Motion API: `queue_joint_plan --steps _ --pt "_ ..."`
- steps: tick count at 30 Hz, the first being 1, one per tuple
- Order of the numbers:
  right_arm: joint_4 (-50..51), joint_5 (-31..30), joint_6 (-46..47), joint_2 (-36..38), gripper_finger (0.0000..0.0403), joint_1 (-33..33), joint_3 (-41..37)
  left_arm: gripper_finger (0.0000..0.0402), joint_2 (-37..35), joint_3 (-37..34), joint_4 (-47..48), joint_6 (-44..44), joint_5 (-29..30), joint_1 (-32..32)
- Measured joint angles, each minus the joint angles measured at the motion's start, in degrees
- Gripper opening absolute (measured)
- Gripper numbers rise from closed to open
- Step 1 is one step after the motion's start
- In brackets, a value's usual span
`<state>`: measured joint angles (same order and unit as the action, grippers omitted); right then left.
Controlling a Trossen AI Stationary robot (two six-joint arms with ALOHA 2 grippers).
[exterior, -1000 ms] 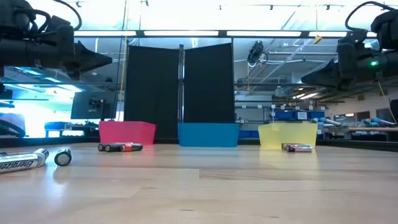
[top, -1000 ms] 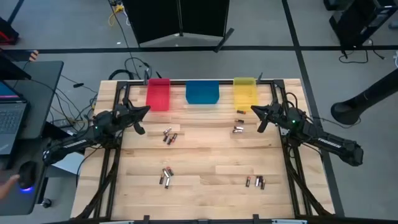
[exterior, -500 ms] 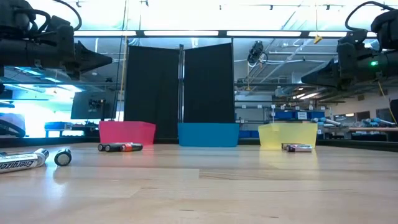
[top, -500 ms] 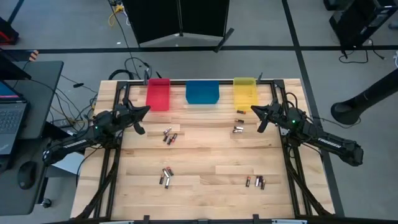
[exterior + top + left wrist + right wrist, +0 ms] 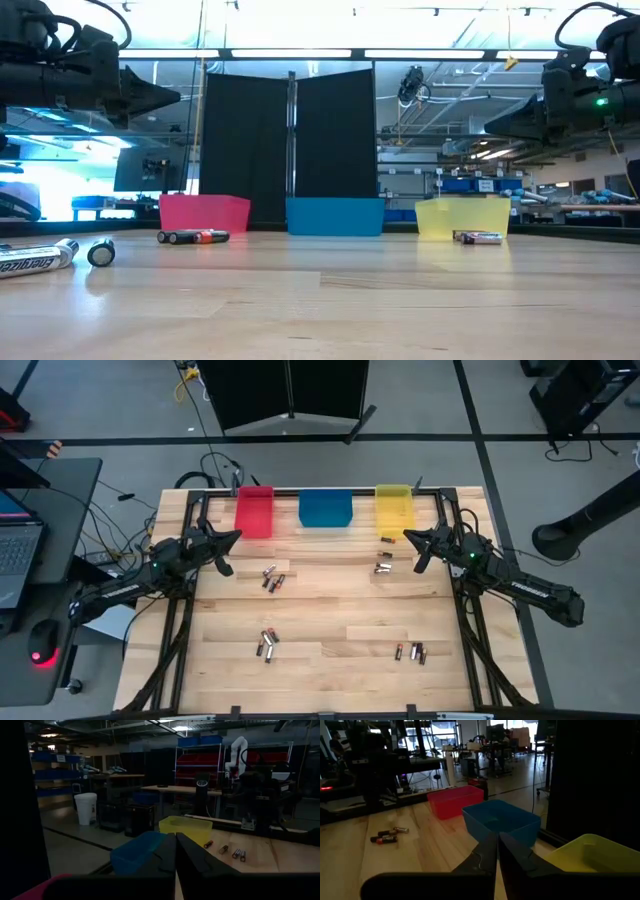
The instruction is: Sort batteries
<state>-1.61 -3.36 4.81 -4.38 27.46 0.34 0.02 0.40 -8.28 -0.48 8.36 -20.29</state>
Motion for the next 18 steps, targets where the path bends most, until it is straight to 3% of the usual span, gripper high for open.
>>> queue_joint_plan --steps 13,18 --pt "-0.2 0.0 0.0 0.0 0.0028 0.0 0.0 0.0013 0.0 0.0 0.0 0.0 0.0 0.0" --pt "-5.9 0.0 0.0 0.0 0.0028 0.0 0.0 0.0013 0.0 0.0 -1.2 0.0 0.0 0.0"
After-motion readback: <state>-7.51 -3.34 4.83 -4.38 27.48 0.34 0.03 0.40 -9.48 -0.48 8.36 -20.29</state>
